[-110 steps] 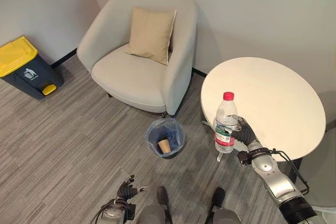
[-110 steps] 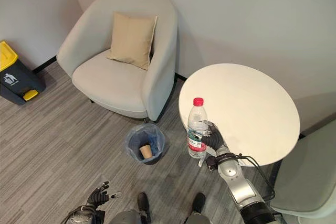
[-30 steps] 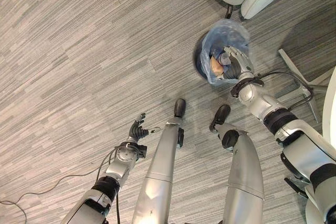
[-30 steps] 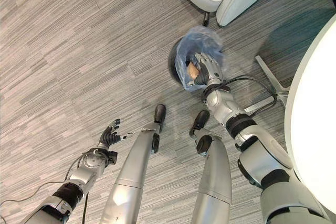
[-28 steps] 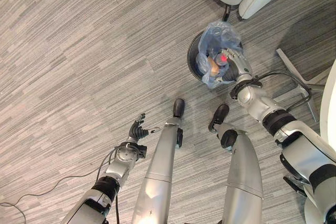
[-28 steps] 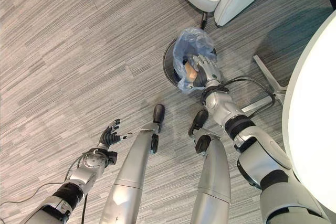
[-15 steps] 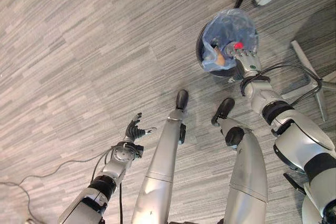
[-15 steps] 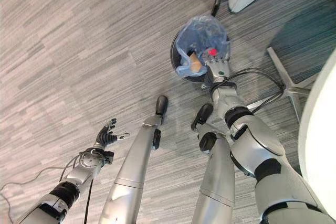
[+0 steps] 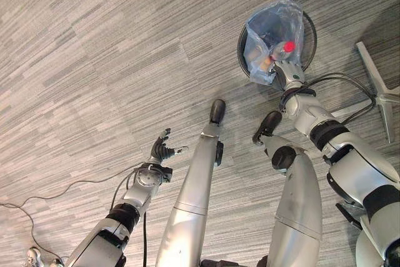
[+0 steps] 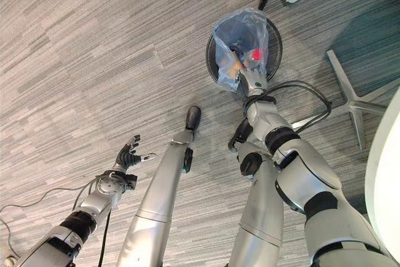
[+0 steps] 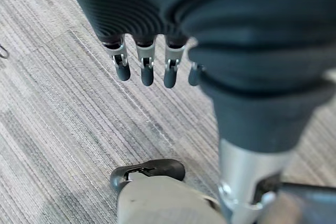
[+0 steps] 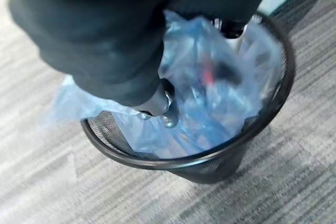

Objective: Gather garbage on tea table into small bin, then transfer packed bag to large trash can.

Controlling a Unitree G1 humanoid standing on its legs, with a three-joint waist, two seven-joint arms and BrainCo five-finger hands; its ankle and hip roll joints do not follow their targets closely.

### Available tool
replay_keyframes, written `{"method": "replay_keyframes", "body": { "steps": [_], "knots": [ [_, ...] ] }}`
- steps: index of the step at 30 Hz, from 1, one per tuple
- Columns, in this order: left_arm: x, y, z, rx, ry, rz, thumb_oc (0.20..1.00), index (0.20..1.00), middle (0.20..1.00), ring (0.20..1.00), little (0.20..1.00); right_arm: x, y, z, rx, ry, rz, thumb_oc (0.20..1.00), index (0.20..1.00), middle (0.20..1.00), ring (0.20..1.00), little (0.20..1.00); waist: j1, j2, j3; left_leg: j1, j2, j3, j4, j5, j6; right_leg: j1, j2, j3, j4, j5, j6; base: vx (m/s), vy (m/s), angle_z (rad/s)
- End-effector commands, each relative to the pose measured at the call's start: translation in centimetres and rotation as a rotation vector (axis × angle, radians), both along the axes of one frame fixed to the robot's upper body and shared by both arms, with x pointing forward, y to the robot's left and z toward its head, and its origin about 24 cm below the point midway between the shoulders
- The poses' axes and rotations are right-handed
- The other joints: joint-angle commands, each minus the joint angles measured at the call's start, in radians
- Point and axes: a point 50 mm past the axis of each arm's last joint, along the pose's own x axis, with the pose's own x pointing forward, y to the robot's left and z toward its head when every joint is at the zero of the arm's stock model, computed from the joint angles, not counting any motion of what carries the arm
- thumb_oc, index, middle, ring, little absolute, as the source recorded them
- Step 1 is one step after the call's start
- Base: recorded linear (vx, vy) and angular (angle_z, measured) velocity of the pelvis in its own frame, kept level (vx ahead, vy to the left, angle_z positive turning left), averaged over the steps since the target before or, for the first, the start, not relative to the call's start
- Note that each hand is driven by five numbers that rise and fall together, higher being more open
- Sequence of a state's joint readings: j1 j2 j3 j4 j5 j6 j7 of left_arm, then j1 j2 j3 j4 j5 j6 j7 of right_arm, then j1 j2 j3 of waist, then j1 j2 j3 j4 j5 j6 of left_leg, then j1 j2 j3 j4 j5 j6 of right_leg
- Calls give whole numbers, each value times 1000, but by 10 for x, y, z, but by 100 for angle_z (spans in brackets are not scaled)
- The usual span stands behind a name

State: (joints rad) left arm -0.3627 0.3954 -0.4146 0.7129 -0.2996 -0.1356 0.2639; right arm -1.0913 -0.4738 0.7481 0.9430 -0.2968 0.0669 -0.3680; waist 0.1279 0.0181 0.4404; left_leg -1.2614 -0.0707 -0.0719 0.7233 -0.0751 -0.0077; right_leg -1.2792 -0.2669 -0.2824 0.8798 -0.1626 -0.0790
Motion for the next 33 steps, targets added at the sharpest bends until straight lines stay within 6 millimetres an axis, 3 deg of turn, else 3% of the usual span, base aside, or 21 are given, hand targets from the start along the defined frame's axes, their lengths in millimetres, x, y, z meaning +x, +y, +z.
{"method": "replay_keyframes", "body": {
  "steps": [1,8,9,10,11,12,15,16,17,20,26,29,33],
  "knots": [
    [-16,10,-16,10,56,39,1000,1000,1000,1000,1000,-9,11,-11,145,-15,76,200,200,200,200,200,-5,-14,-47,106,8,34,-103,-30,-1,135,62,88,-88,-83,97,-71,-73,-15],
    [-25,17,-22,5,83,63,1000,1000,1000,1000,1000,-32,28,-25,406,-3,210,200,200,200,200,200,-23,-35,-50,330,29,23,-256,0,-24,356,85,52,-245,-39,120,-43,-62,3],
    [-30,19,-26,-1,103,70,1000,1000,1000,1000,1000,-46,36,-41,626,63,272,200,200,200,200,200,-32,-42,-58,437,30,24,-320,9,-25,460,92,37,-320,-16,128,0,0,0],
    [-33,20,-29,0,117,71,1000,1000,1000,1000,1000,-51,38,-48,719,97,289,200,200,200,200,200,-37,-47,-61,483,34,25,-347,11,-26,501,97,38,-346,-9,132,2,-19,-5],
    [-34,20,-30,1,118,70,1000,1000,1000,1000,1000,-52,37,-48,721,99,288,200,200,200,200,200,-36,-47,-57,492,35,25,-351,12,-26,510,98,37,-351,-8,132,38,5,-7],
    [-40,24,-36,-3,150,84,1000,1000,1000,1000,1000,-62,42,-60,876,154,323,200,200,200,200,200,-45,-56,-71,577,39,33,-398,16,-27,595,105,36,-418,14,141,31,9,-13],
    [-53,29,-44,-18,186,104,1000,1000,1000,1000,1000,-79,46,-72,1000,198,373,200,200,200,200,200,-57,-69,-85,715,48,46,-473,21,-27,730,119,35,-508,40,154,72,36,-13],
    [-54,29,-45,-18,187,104,1000,1000,1000,1000,1000,-79,46,-72,1000,200,373,200,200,200,200,200,-57,-68,-81,722,49,46,-477,22,-27,737,120,35,-511,41,154,-31,36,-14],
    [-58,31,-47,-27,194,116,1000,1000,1000,1000,1000,-83,48,-71,1027,197,399,200,200,200,200,200,-62,-73,-88,750,49,55,-503,53,-23,769,121,26,-550,80,153,-26,51,-16],
    [-76,38,-55,-74,223,159,1000,1000,1000,1000,1000,-102,45,-69,1024,217,492,200,200,200,200,200,-72,-85,-135,915,57,71,-588,54,-19,942,135,31,-669,110,173,97,73,-16],
    [-113,44,-70,-64,304,153,1000,1000,1000,1000,1000,-123,30,-68,980,204,535,200,200,200,200,200,-88,-83,-234,1108,54,114,-709,51,-12,1108,148,57,-785,145,208,91,117,-21],
    [-119,45,-71,-62,312,155,1000,1000,1000,1000,1000,-126,31,-63,982,184,552,200,200,200,200,200,-83,-74,-237,1145,52,128,-718,47,0,1120,143,75,-760,148,218,4,113,-35],
    [-117,49,-67,-25,302,128,1000,1000,1000,1000,1000,-128,26,-57,993,125,545,200,200,200,200,200,-90,-49,-220,1135,65,118,-696,65,17,1096,172,182,-596,93,223,-168,24,-12]
  ]
}}
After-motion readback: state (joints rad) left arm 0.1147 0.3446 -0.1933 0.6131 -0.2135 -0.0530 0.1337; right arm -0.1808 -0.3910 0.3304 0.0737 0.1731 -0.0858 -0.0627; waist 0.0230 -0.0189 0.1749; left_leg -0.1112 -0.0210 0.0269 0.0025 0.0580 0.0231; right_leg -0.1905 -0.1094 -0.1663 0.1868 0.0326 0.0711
